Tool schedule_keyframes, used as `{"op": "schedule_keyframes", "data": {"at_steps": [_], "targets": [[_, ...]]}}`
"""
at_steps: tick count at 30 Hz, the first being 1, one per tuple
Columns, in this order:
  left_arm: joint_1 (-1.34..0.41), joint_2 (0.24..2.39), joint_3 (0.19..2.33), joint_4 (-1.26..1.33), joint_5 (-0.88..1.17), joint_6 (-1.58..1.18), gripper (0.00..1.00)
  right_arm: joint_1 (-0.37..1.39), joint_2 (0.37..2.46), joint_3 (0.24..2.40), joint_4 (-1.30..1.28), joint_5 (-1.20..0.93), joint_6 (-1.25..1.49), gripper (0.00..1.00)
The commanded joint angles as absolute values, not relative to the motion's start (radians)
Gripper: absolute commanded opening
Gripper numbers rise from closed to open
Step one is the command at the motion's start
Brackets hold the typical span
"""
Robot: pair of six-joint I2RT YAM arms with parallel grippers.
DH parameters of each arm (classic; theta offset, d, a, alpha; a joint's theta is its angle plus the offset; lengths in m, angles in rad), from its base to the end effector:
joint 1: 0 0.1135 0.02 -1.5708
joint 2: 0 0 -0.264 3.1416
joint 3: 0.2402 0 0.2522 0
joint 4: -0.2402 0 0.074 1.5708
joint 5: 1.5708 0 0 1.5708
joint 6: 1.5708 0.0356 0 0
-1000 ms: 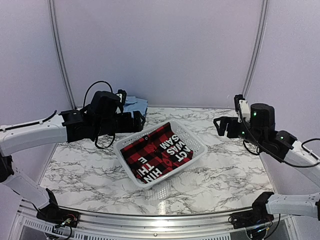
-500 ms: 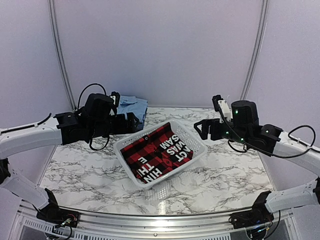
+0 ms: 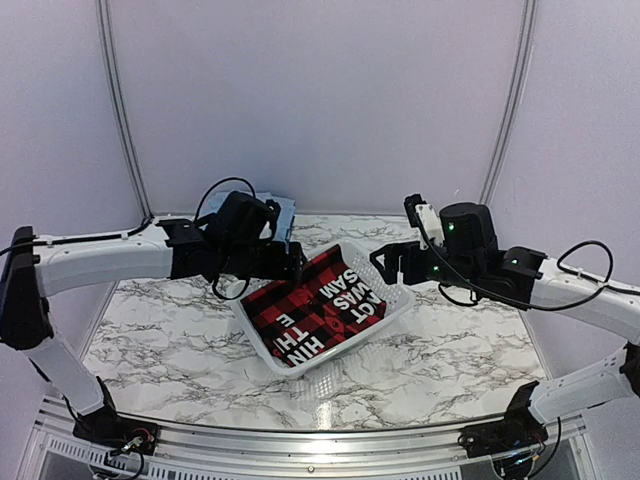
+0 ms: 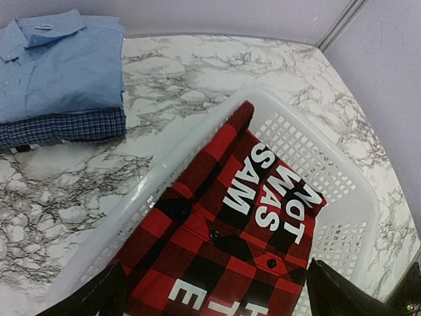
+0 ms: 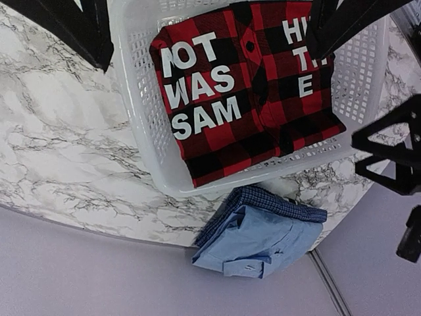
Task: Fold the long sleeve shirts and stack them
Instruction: Pick up the square-folded shirt from the center of the board.
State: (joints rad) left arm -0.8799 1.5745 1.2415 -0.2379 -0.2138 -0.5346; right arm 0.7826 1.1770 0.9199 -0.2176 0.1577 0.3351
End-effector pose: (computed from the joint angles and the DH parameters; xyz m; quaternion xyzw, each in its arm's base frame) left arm 0.2375 -0.2754 0.2953 0.0995 0.8684 -0.2385 0.4232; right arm 0.1939 0.1850 0.3031 -0.1488 0.8388 0.2184 0.4760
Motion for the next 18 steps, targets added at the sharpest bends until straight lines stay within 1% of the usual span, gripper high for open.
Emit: {"op": "schedule_keyframes", "data": {"at_steps": [1, 4, 13, 14, 18], "targets": [[-0.94, 1.725, 1.356, -0.343, -0.212, -0.518, 0.96, 0.791, 1.144, 0.958, -0.229, 0.214, 0.343, 0.99], [-0.97, 1.85, 1.453, -0.398, -0.246, -0.526, 0.89, 0.791, 1.126, 0.941, -0.236, 0.226, 0.346, 0.98], [-1.009, 2.133, 1.69, -0.511, -0.329, -0.538, 0.84, 0.79, 1.076, 0.904, -0.248, 0.24, 0.347, 0.98], [-1.009, 2.166, 1.706, -0.513, -0.325, -0.54, 0.82, 0.791, 1.074, 0.901, -0.25, 0.243, 0.347, 0.99], [-1.009, 2.235, 1.752, -0.512, -0.286, -0.551, 0.68, 0.792, 1.052, 0.887, -0.254, 0.252, 0.344, 0.99]]}}
